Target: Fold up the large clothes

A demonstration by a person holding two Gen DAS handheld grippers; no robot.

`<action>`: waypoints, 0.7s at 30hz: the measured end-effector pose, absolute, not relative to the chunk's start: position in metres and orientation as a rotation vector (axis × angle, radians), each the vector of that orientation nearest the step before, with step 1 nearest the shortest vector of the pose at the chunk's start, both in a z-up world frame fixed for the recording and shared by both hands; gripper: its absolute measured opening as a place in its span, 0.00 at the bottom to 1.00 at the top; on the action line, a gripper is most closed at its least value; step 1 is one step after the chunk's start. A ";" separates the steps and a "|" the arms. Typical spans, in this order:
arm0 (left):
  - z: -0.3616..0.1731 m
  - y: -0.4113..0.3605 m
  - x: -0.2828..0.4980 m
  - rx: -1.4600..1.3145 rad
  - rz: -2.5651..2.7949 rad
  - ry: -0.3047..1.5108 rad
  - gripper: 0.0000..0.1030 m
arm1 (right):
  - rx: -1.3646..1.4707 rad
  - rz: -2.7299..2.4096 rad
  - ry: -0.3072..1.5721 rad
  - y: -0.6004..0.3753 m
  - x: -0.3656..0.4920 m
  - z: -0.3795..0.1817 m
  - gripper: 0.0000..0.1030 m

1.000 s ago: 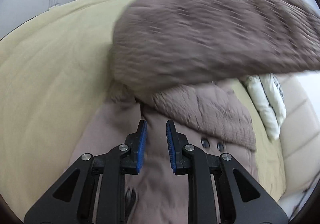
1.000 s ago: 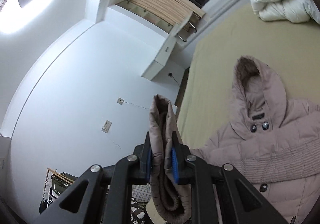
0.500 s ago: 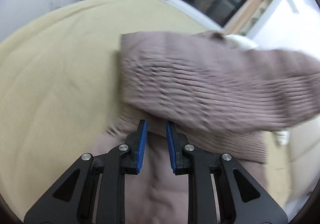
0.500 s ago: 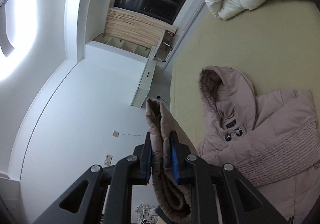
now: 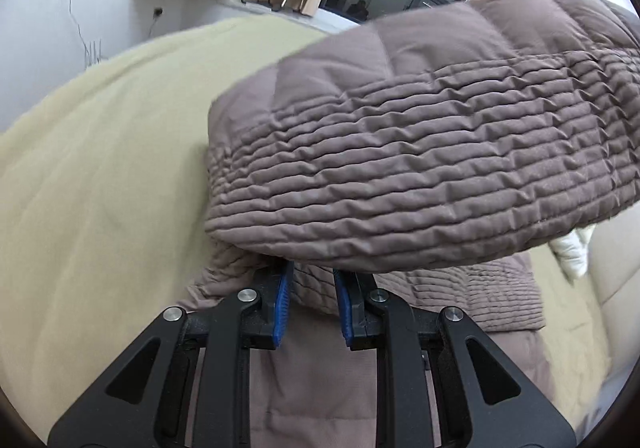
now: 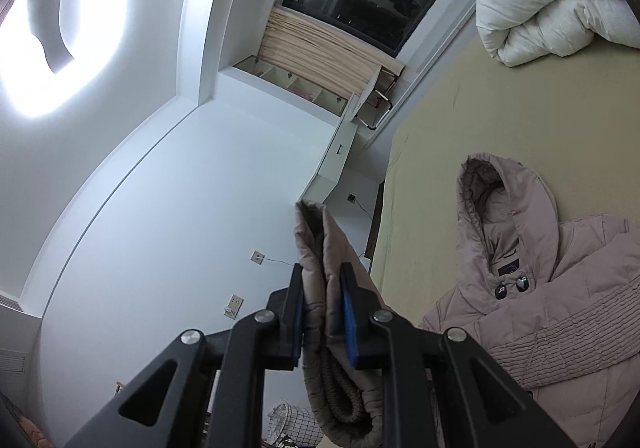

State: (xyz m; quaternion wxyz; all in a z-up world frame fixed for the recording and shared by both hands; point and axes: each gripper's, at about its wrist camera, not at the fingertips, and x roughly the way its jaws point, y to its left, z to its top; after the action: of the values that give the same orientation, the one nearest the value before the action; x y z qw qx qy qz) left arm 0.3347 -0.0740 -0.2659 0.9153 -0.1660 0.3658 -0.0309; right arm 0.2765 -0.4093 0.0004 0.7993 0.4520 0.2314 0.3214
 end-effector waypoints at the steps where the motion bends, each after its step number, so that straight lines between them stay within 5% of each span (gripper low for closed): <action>1: -0.267 -0.073 0.331 -0.339 -0.047 0.750 0.18 | 0.991 0.678 0.503 -0.413 0.278 -0.006 0.18; 21: -0.326 0.006 0.295 -0.669 0.208 0.810 0.18 | 1.067 0.083 0.857 -0.498 0.299 -0.259 0.18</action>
State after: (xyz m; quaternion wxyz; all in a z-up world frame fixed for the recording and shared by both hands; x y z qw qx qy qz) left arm 0.2953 0.0062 -0.3260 0.8600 -0.3189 0.3859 0.0989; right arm 0.2992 -0.4976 -0.2590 0.7741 0.4927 0.3958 0.0381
